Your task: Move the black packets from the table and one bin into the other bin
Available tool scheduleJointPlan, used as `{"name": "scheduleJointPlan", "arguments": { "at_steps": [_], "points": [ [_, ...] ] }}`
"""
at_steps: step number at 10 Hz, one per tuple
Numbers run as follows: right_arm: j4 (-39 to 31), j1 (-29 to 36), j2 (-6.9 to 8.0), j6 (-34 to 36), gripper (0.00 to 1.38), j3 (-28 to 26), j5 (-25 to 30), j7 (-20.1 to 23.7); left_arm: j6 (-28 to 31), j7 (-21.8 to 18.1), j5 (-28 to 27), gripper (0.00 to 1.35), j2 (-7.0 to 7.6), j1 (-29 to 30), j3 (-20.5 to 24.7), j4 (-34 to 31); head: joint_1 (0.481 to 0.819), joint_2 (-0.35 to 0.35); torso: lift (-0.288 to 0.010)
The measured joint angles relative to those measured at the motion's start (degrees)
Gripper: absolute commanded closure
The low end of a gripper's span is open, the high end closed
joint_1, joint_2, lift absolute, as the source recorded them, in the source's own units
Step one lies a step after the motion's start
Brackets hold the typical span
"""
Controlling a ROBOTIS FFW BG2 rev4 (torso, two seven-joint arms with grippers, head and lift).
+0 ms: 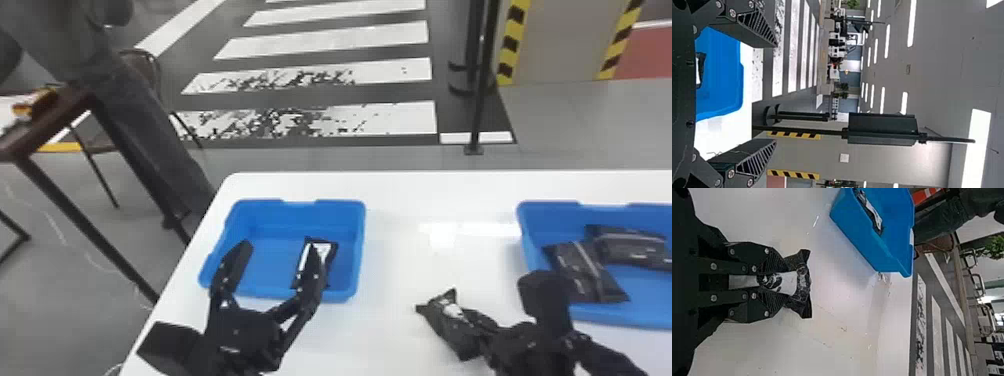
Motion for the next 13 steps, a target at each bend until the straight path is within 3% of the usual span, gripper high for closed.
{"name": "scheduleJointPlan", "arguments": {
  "at_steps": [2,4,6,8,10,11,13],
  "points": [
    [-3.8,1.5,0.18,-2.7,1.10,-2.8,0.0,0.0,-0.1,-0.2,0.0,0.18,0.00,0.0,0.0,0.0,0.695,0.215,-0.110],
    [-9.7,3.7,0.87,-5.4,1.10,-9.0,0.5,-0.7,-0.1,-0.2,0.0,0.18,0.00,0.1,0.0,0.0,0.695,0.163,-0.110],
    [-13.9,6.0,2.13,-5.5,1.10,-18.8,4.1,-2.2,-0.2,-0.2,0.0,0.18,0.00,0.2,0.0,0.0,0.695,0.038,-0.110],
    [-11.8,6.6,2.93,-4.1,1.10,-27.5,7.9,-2.2,-0.3,-0.5,0.2,0.18,-0.03,0.5,0.4,0.0,0.695,-0.064,-0.110],
    [-9.0,5.7,3.05,-4.2,1.10,-31.5,10.6,-2.2,-0.3,-0.8,0.3,0.18,-0.14,0.7,0.8,0.0,0.695,-0.149,-0.110],
    [-7.2,4.6,3.02,-5.1,0.93,-32.0,11.0,-2.2,-0.3,-0.9,0.3,0.18,-0.21,0.7,1.0,0.0,0.695,-0.162,-0.110],
    [-4.4,3.8,2.95,-8.1,0.17,-32.3,9.9,-1.5,-0.3,-1.2,0.2,0.18,-0.27,0.6,1.1,0.0,0.695,-0.164,-0.110]
  ]
}}
